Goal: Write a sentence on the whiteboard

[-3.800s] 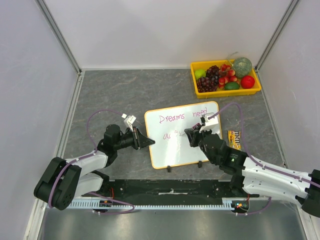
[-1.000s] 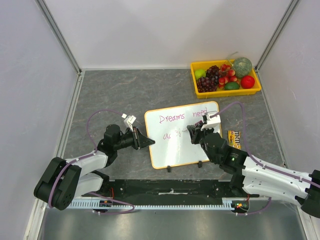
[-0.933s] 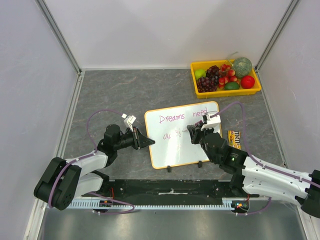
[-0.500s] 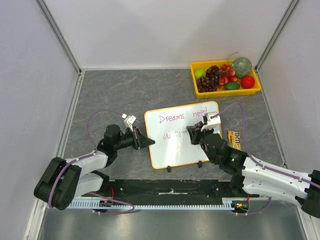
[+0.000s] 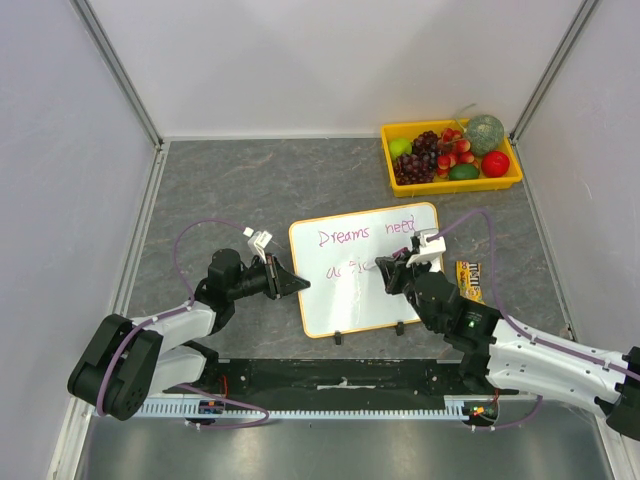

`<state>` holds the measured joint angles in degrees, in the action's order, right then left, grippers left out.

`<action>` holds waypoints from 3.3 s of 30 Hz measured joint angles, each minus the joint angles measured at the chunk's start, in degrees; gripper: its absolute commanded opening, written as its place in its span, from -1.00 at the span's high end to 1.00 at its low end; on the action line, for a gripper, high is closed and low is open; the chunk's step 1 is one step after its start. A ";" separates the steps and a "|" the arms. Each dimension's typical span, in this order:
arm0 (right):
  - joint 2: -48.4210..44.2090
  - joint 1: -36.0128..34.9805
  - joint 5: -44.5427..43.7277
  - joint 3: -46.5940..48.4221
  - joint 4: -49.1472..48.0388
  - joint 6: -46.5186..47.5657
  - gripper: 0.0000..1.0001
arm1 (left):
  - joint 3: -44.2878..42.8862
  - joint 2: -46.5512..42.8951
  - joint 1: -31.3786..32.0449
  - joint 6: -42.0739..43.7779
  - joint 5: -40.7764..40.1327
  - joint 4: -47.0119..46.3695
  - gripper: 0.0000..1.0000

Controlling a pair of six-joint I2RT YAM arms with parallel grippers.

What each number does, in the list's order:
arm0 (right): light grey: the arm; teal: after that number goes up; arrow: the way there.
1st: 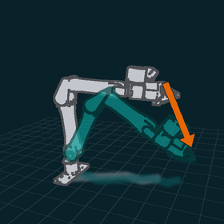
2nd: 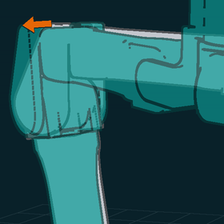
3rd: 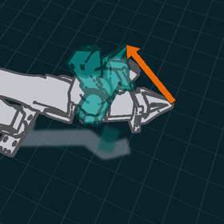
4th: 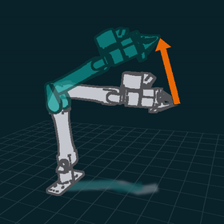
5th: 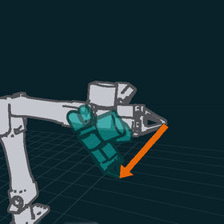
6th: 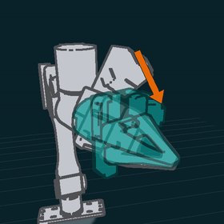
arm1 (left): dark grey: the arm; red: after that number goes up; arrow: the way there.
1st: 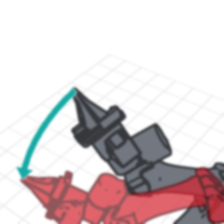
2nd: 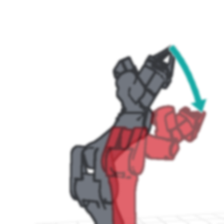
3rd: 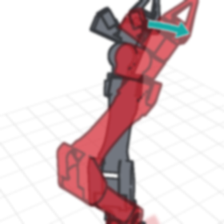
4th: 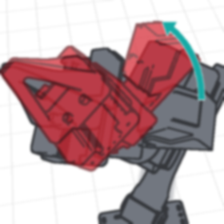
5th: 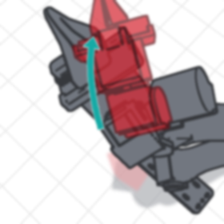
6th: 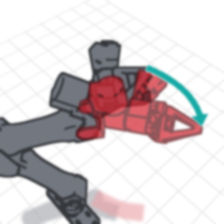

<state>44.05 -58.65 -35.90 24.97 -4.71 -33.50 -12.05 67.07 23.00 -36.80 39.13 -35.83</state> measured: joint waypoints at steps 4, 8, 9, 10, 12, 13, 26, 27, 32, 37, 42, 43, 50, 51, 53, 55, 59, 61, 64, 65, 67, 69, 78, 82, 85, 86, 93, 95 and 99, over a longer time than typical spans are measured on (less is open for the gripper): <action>-0.24 0.00 -0.04 -0.09 0.17 -0.02 1.00 | 0.00 0.00 0.00 0.02 0.00 0.00 0.96; -0.48 0.00 -0.24 -0.09 0.66 0.00 1.00 | 0.00 0.00 0.00 0.00 0.00 -0.02 0.96; -0.50 0.00 -0.39 -0.09 0.74 0.00 1.00 | 0.00 0.00 0.00 0.00 0.00 0.00 0.96; -0.50 0.00 -0.59 -0.09 0.81 0.00 1.00 | 0.00 0.00 0.00 0.00 0.00 -0.02 0.96; -0.50 -0.02 -0.85 -0.07 0.85 0.02 1.00 | -0.02 0.00 0.00 0.00 0.00 -0.02 0.96; -0.50 -0.04 -1.11 -0.04 0.90 0.02 1.00 | -0.02 0.00 0.00 0.00 0.00 -0.02 0.96; 3.06 -0.07 -3.87 3.23 0.85 2.25 1.00 | 0.00 0.00 0.00 0.00 0.00 -0.02 0.96; 3.37 -0.07 -3.89 3.41 0.66 2.43 1.00 | 0.00 0.00 0.00 0.00 0.00 -0.02 0.96; 4.68 -0.07 -3.63 4.13 -0.20 2.91 1.00 | 0.00 0.00 0.00 0.00 0.00 -0.02 0.96; 5.25 -0.04 -2.75 4.33 -1.03 3.08 1.00 | 0.00 0.00 0.00 0.02 0.00 0.00 0.96; 4.74 0.00 -1.36 4.33 -0.79 3.08 1.00 | 0.00 0.00 0.00 0.02 0.02 -0.04 0.96; 4.35 0.00 -1.14 4.33 -0.57 3.08 1.00 | 0.00 0.00 0.00 0.00 0.02 -0.04 0.96; 0.00 0.00 -1.25 4.33 0.52 3.10 1.00 | 0.00 0.00 0.00 0.02 0.02 -0.04 0.96; -0.35 0.00 -1.42 4.33 0.87 3.10 1.00 | 0.00 0.00 0.00 0.02 0.02 -0.04 0.96; -0.90 0.00 -1.70 4.33 1.53 3.10 1.00 | 0.00 0.00 0.00 0.02 0.02 -0.04 0.96; -1.03 0.00 -2.05 4.33 2.14 3.08 1.00 | 0.00 0.00 0.00 0.02 0.02 -0.04 0.96; -0.66 0.00 -2.45 4.33 2.67 3.08 1.00 | 0.00 0.00 0.00 0.02 0.02 -0.04 0.96; -0.22 0.00 -2.62 4.33 2.64 3.08 1.00 | 0.00 0.00 0.00 0.02 0.02 -0.04 0.96; 0.55 0.02 -3.02 4.28 2.62 3.08 1.00 | 0.00 0.00 0.00 0.02 0.02 -0.04 0.96; 0.74 0.02 -3.08 4.22 2.58 3.08 1.00 | -0.02 0.00 0.00 0.02 0.02 -0.07 0.96; 1.05 0.17 -3.41 3.80 2.47 3.08 1.00 | 0.00 0.00 0.00 0.02 0.02 -0.04 0.96; 1.11 0.28 -3.63 3.30 2.38 3.08 1.00 | 0.00 0.00 0.00 0.02 0.02 -0.04 0.96; 0.72 0.76 -4.07 1.51 -0.04 2.62 1.00 | 0.00 0.00 0.00 0.02 0.00 -0.02 0.96; 0.85 0.87 -4.04 1.38 -0.87 2.62 1.00 | 0.00 0.00 0.00 0.02 0.02 -0.02 0.96; 1.42 1.05 -4.07 1.38 -1.68 2.62 1.00 | 0.00 0.00 0.00 0.02 0.00 -0.02 0.96; 1.60 1.09 -4.07 1.38 -1.99 2.62 1.00 | 0.00 0.00 0.00 0.02 0.00 -0.02 0.96; 1.77 1.14 -4.04 1.36 -2.29 2.60 1.00 | 0.00 0.00 0.00 0.02 0.00 -0.02 0.96; 1.64 1.14 -4.02 1.29 -2.29 2.43 1.00 | 0.00 0.00 0.00 0.02 0.00 -0.02 0.96; 0.76 1.18 -3.91 0.68 -2.14 1.79 1.00 | 0.00 0.00 0.00 0.02 0.00 0.00 0.96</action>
<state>44.82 -57.47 -39.81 25.65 -6.85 -31.70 -12.05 67.07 23.00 -36.77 39.13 -35.83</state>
